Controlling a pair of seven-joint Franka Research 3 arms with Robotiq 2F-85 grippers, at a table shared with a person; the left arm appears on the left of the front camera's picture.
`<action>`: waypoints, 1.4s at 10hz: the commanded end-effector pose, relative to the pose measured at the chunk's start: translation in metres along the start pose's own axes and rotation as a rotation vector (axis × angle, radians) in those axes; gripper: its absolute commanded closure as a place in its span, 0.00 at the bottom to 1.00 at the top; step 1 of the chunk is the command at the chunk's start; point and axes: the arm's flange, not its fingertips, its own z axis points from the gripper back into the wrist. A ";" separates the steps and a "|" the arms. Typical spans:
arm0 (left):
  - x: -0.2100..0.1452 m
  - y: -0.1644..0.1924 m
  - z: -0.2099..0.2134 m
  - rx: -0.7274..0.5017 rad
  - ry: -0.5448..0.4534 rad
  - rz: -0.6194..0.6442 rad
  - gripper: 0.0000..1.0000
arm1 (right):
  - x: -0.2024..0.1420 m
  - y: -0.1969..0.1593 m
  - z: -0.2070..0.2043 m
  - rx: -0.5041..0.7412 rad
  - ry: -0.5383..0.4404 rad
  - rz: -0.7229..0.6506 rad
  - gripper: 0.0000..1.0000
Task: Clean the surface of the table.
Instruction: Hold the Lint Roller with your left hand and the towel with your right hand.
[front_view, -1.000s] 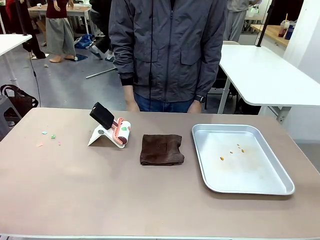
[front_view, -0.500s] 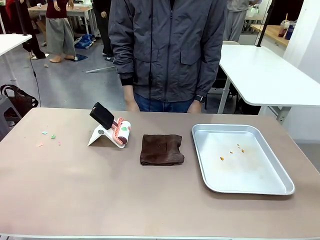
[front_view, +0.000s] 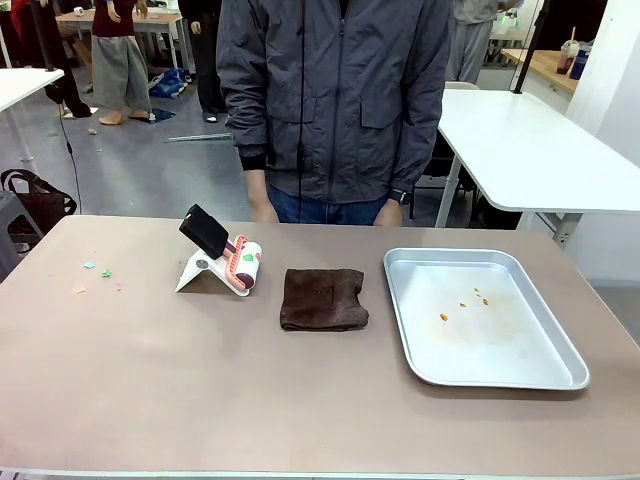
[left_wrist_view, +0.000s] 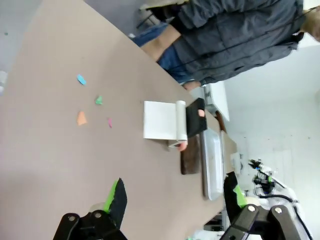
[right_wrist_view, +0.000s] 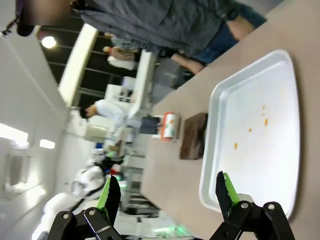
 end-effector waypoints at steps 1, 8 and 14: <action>0.013 -0.049 -0.028 0.022 0.085 -0.076 0.00 | -0.033 0.051 -0.051 -0.150 0.068 0.138 0.00; 0.021 -0.144 -0.191 0.080 0.444 -0.266 0.00 | -0.066 0.123 -0.311 -0.249 0.594 0.418 0.00; 0.017 -0.145 -0.242 0.140 0.527 -0.278 0.00 | -0.092 0.088 -0.421 -0.462 0.445 0.096 0.00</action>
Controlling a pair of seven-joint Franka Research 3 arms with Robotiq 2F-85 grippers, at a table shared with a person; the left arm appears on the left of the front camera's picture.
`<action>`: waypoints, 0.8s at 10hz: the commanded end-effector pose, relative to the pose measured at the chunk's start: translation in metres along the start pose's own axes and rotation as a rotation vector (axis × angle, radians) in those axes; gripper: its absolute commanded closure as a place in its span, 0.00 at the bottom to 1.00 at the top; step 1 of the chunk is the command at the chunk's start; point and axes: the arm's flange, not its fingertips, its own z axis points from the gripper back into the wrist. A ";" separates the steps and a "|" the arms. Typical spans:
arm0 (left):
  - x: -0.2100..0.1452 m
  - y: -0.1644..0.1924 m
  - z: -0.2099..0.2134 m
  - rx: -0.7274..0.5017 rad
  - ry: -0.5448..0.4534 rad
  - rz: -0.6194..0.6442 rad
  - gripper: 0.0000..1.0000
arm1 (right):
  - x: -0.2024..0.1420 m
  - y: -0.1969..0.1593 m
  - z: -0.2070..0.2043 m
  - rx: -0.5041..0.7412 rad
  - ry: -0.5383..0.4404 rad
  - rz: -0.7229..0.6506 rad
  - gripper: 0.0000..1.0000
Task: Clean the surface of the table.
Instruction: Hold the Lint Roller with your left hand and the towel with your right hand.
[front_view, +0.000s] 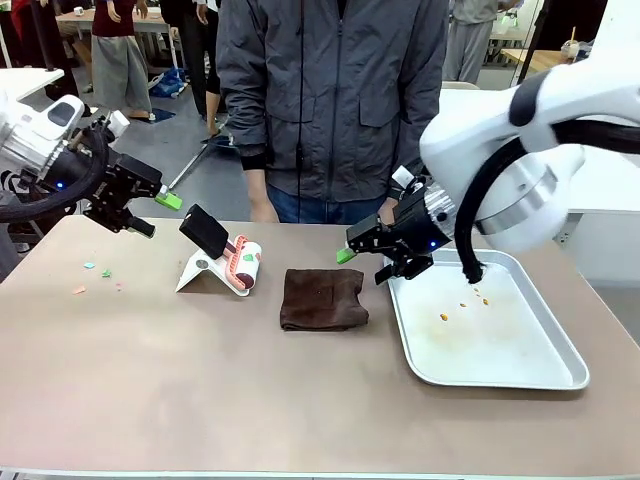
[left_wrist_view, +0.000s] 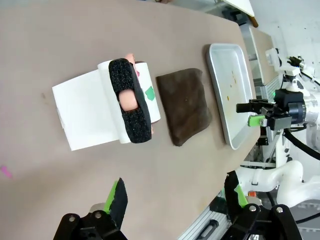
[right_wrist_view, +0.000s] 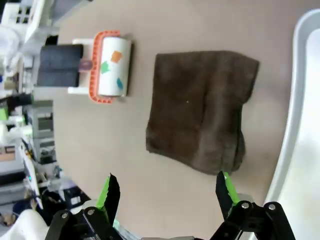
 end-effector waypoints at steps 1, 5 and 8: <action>0.005 -0.003 0.004 0.020 0.016 0.041 0.00 | 0.011 0.005 0.021 0.061 -0.022 -0.024 0.00; 0.000 0.000 0.000 0.000 0.000 0.000 0.00 | 0.000 0.000 0.000 0.000 0.000 0.000 0.00; 0.028 0.012 -0.006 0.039 -0.007 0.101 0.00 | 0.025 0.009 -0.021 -0.070 0.066 -0.042 0.00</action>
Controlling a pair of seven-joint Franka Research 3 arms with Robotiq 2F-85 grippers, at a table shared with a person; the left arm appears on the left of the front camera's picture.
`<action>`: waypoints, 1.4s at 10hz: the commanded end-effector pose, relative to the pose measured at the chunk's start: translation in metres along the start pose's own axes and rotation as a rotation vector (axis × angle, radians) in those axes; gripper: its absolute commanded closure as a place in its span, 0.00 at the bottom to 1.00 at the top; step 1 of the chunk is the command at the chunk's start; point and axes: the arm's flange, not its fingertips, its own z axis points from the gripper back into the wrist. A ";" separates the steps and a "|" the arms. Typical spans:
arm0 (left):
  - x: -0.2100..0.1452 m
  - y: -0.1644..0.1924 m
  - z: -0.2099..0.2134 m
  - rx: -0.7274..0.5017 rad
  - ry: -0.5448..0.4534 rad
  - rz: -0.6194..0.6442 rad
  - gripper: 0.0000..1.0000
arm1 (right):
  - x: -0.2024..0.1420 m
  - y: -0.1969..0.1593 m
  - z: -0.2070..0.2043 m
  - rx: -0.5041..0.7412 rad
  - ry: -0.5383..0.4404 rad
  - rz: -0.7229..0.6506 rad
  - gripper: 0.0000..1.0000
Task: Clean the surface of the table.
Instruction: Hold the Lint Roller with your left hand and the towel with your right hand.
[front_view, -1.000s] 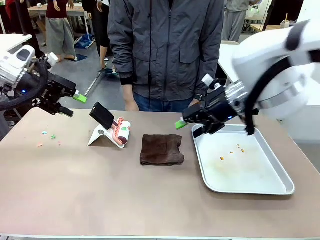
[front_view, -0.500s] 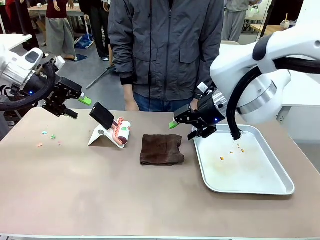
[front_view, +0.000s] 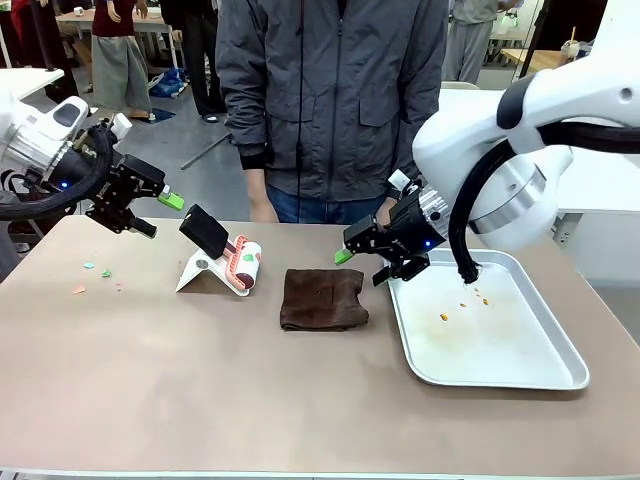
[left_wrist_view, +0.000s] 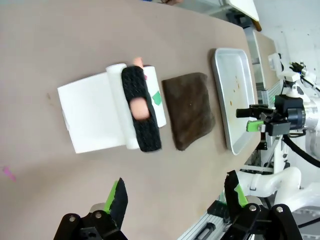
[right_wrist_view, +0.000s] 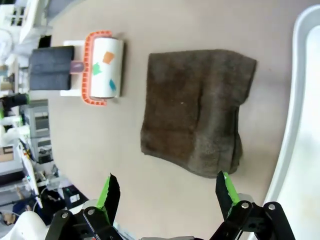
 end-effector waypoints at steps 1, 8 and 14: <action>0.024 0.006 -0.007 0.030 0.017 0.086 0.00 | 0.026 0.018 -0.020 -0.083 0.050 -0.053 0.00; 0.060 0.022 -0.045 -0.016 0.108 0.116 0.00 | 0.056 0.039 -0.064 -0.337 0.063 -0.177 0.00; 0.071 0.025 -0.060 -0.015 0.128 0.115 0.00 | 0.063 0.038 -0.096 -0.545 0.068 -0.132 0.00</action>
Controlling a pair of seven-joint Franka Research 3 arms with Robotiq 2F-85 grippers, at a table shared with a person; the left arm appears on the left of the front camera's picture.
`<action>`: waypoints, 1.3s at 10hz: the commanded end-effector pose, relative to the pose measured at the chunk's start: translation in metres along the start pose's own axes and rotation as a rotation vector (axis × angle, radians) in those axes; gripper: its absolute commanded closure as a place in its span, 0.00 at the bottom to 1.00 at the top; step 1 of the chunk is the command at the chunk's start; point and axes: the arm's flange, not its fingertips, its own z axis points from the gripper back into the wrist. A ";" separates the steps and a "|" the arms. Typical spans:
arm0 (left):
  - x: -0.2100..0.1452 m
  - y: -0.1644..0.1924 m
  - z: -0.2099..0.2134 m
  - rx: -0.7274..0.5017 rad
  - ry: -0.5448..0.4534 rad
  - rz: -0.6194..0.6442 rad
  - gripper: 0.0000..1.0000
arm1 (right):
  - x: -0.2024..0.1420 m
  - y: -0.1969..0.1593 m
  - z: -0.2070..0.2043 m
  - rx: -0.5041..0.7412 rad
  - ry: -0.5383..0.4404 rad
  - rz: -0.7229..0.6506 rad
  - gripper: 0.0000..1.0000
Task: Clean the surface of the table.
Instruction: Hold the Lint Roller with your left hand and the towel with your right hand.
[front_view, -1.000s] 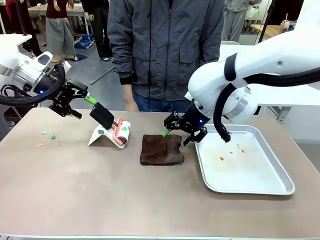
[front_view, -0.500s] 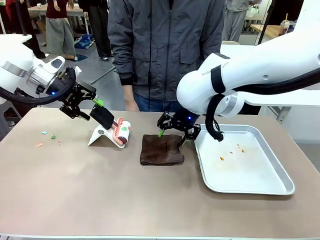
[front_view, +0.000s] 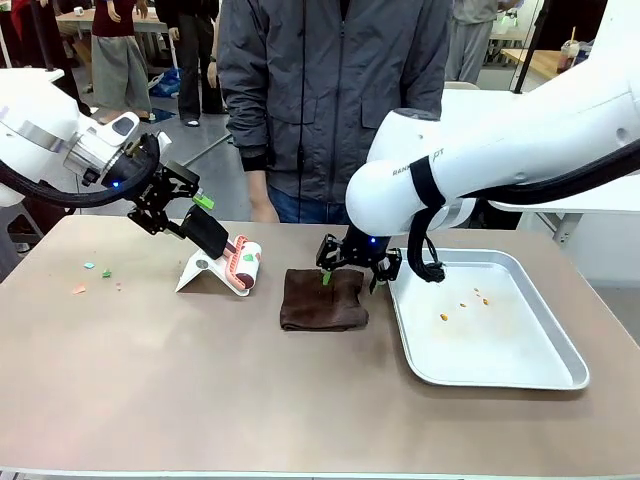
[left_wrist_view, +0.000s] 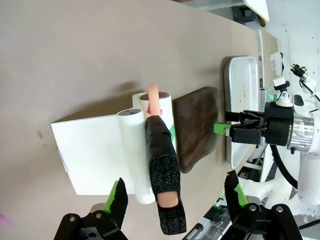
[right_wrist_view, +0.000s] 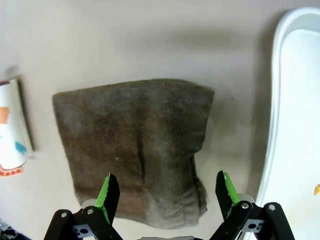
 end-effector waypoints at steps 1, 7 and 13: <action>0.004 -0.002 -0.004 0.015 0.023 0.021 0.00 | 0.008 0.019 -0.011 -0.070 -0.021 -0.028 0.00; 0.003 -0.002 -0.013 0.014 0.025 0.027 0.00 | 0.008 0.023 -0.022 -0.107 -0.037 -0.032 0.00; -0.001 -0.005 -0.011 0.052 0.015 0.015 0.00 | 0.009 0.022 -0.026 -0.121 -0.039 -0.055 0.00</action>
